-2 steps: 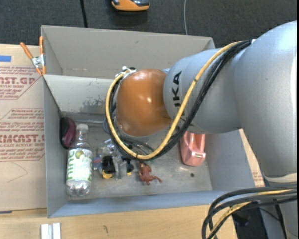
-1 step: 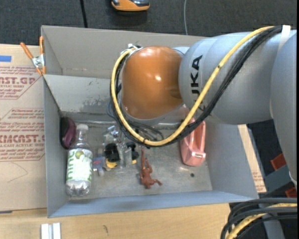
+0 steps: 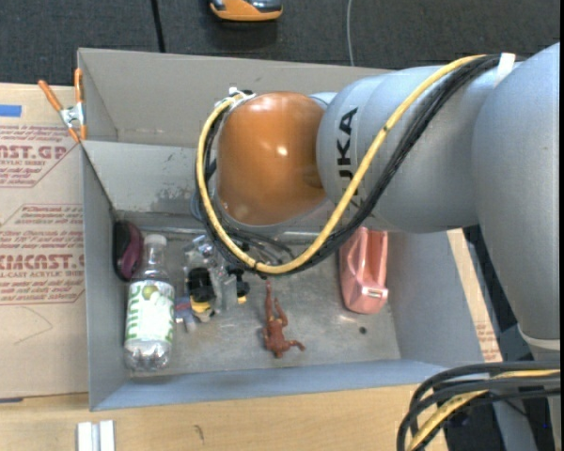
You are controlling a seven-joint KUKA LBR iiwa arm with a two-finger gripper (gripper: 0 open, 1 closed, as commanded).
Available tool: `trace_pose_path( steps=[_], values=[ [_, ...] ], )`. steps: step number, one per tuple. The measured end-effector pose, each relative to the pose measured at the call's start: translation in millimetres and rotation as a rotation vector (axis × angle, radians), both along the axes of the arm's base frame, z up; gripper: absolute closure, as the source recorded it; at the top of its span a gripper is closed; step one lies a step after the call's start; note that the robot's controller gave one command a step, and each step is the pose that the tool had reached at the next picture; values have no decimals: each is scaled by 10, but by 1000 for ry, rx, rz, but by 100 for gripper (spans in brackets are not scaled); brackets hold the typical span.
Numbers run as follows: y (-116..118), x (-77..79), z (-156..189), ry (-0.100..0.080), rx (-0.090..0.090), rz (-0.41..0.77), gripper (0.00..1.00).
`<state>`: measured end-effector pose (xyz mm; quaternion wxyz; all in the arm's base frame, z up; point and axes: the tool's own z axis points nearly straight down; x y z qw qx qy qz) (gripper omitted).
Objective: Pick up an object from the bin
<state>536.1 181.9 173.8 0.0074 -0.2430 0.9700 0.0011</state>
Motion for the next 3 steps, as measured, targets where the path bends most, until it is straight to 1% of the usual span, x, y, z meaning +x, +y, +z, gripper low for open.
trace_pose_path(
  steps=[1, 2, 3],
  values=[
    [-85, -148, 187, 25, -8, -12, 100],
    [-223, -190, -17, 0, -3, 109, 100],
    [-45, -149, 137, 25, -9, 138, 100]
  ],
)
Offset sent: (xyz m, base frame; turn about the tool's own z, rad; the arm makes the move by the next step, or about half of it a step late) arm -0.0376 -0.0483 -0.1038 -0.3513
